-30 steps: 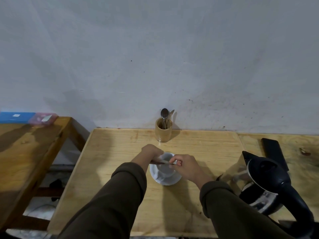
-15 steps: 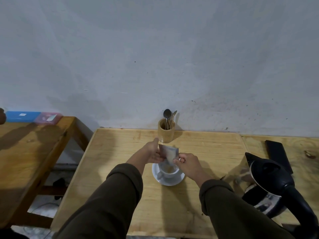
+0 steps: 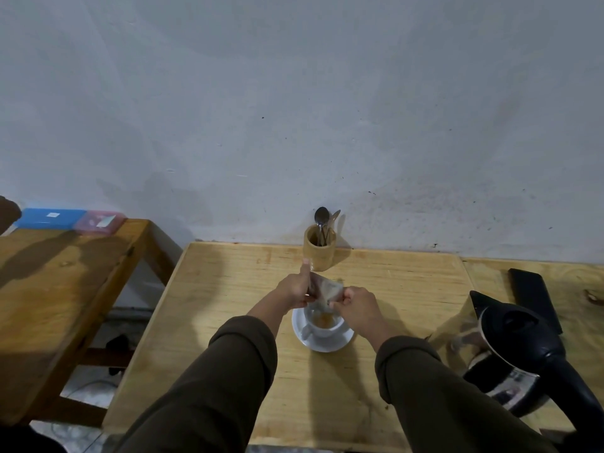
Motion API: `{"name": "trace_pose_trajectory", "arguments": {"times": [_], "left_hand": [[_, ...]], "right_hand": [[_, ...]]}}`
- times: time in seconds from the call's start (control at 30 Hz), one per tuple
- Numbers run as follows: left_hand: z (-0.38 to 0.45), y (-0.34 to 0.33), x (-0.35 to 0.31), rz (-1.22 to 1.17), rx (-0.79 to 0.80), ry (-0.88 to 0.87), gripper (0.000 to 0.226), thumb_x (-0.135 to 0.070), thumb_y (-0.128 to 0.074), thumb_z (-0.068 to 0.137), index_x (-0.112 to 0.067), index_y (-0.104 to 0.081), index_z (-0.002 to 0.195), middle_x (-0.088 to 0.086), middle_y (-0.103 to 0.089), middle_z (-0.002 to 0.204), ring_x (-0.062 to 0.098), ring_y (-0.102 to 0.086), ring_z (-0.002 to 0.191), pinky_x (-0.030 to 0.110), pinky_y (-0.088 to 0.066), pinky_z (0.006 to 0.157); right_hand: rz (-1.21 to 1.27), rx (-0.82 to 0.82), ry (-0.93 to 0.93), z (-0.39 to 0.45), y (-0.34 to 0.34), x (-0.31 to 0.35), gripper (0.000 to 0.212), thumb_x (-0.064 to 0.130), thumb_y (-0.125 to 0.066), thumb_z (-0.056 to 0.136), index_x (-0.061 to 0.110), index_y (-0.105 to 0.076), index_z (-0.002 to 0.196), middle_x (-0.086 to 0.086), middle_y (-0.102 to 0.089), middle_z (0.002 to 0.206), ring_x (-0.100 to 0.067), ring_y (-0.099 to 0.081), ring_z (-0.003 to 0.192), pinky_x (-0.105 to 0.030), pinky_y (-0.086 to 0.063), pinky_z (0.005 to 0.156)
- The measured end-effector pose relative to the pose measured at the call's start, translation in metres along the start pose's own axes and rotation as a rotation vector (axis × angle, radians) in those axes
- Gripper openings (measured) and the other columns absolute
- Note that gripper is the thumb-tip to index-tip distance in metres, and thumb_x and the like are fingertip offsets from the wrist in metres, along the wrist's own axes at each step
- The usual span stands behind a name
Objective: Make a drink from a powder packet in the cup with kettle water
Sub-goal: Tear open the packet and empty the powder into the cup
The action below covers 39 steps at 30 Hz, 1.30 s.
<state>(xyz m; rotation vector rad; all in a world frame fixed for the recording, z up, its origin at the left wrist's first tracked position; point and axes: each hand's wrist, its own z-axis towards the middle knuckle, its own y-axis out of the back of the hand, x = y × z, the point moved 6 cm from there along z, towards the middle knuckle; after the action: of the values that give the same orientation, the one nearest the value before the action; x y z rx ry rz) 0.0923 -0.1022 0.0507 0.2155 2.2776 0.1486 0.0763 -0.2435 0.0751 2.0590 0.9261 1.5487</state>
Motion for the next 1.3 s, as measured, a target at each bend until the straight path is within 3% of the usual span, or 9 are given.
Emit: {"name": "trace_pose_trajectory", "arguments": {"times": [0.1,0.23,0.47,0.8,0.93,1.03,1.13,1.2,1.3], "left_hand": [[0.000,-0.001,-0.002,0.058,-0.001,-0.031,0.078,-0.059,-0.016,0.096,0.002,-0.056,0.123,0.022,-0.062,0.121,0.026,-0.061,0.097,0.034,-0.050,0.092],[0.000,-0.001,-0.004,0.118,-0.016,-0.044,0.075,-0.061,-0.014,0.095,-0.002,-0.060,0.098,0.018,-0.065,0.104,0.029,-0.063,0.098,0.034,-0.052,0.088],[0.001,-0.004,-0.001,0.150,0.024,-0.076,0.081,-0.062,-0.015,0.094,0.000,-0.056,0.126,0.020,-0.065,0.120,0.027,-0.063,0.095,0.034,-0.052,0.089],[-0.008,-0.002,-0.008,0.171,0.049,-0.134,0.067,-0.063,-0.016,0.094,-0.020,-0.064,0.074,0.014,-0.064,0.099,0.028,-0.061,0.096,0.042,-0.052,0.099],[-0.004,0.001,-0.006,0.107,0.031,-0.131,0.077,-0.063,-0.019,0.093,-0.003,-0.063,0.112,0.019,-0.066,0.110,0.027,-0.063,0.095,0.037,-0.053,0.090],[-0.003,0.005,-0.005,0.029,0.024,-0.117,0.080,-0.060,-0.019,0.095,0.004,-0.057,0.125,0.021,-0.066,0.111,0.026,-0.063,0.093,0.029,-0.052,0.082],[-0.003,0.007,-0.005,0.028,0.015,-0.122,0.081,-0.060,-0.018,0.096,0.004,-0.061,0.120,0.021,-0.068,0.112,0.025,-0.063,0.093,0.033,-0.053,0.088],[-0.003,0.007,-0.005,0.017,0.012,-0.122,0.082,-0.060,-0.017,0.095,0.003,-0.064,0.117,0.021,-0.069,0.110,0.024,-0.063,0.092,0.035,-0.052,0.092],[-0.004,0.008,-0.004,0.015,0.008,-0.110,0.083,-0.062,-0.018,0.094,0.003,-0.064,0.118,0.021,-0.069,0.107,0.025,-0.064,0.092,0.035,-0.054,0.089]], "right_hand": [[-0.035,-0.011,0.015,0.001,-0.001,0.001,0.016,0.016,-0.069,0.079,0.003,-0.066,0.087,-0.004,-0.059,0.079,-0.018,-0.054,0.075,-0.025,-0.038,0.067],[0.009,-0.006,0.017,-0.003,0.002,0.005,0.018,0.016,-0.069,0.079,0.005,-0.065,0.092,-0.010,-0.066,0.087,-0.021,-0.059,0.083,-0.028,-0.043,0.071],[-0.013,-0.035,-0.001,-0.002,0.005,0.006,0.039,0.016,-0.068,0.081,0.025,-0.039,0.057,-0.006,-0.055,0.082,-0.021,-0.052,0.082,-0.027,-0.038,0.071],[-0.087,-0.078,-0.013,0.005,0.002,0.008,0.044,0.024,-0.075,0.074,0.021,-0.041,0.047,0.005,-0.040,0.061,-0.018,-0.047,0.072,-0.017,-0.026,0.049],[-0.066,-0.108,-0.043,0.009,0.001,0.004,0.014,0.022,-0.070,0.080,0.010,-0.063,0.079,-0.004,-0.060,0.082,-0.020,-0.054,0.081,-0.020,-0.036,0.062],[-0.097,-0.134,-0.081,0.009,0.002,0.000,0.019,0.019,-0.065,0.084,0.005,-0.063,0.097,-0.008,-0.062,0.093,-0.024,-0.058,0.090,-0.024,-0.037,0.070],[-0.142,-0.095,-0.033,0.009,0.001,0.005,0.013,0.022,-0.070,0.080,0.012,-0.063,0.075,0.004,-0.051,0.075,-0.014,-0.052,0.072,-0.018,-0.033,0.063],[-0.134,-0.087,-0.024,0.008,0.000,0.006,0.034,0.024,-0.074,0.076,0.021,-0.048,0.054,0.008,-0.044,0.064,-0.005,-0.039,0.057,-0.017,-0.024,0.051],[-0.142,-0.094,-0.013,0.007,-0.001,0.007,0.036,0.023,-0.074,0.076,0.019,-0.047,0.053,0.007,-0.042,0.064,-0.006,-0.038,0.057,-0.018,-0.023,0.050]]}}
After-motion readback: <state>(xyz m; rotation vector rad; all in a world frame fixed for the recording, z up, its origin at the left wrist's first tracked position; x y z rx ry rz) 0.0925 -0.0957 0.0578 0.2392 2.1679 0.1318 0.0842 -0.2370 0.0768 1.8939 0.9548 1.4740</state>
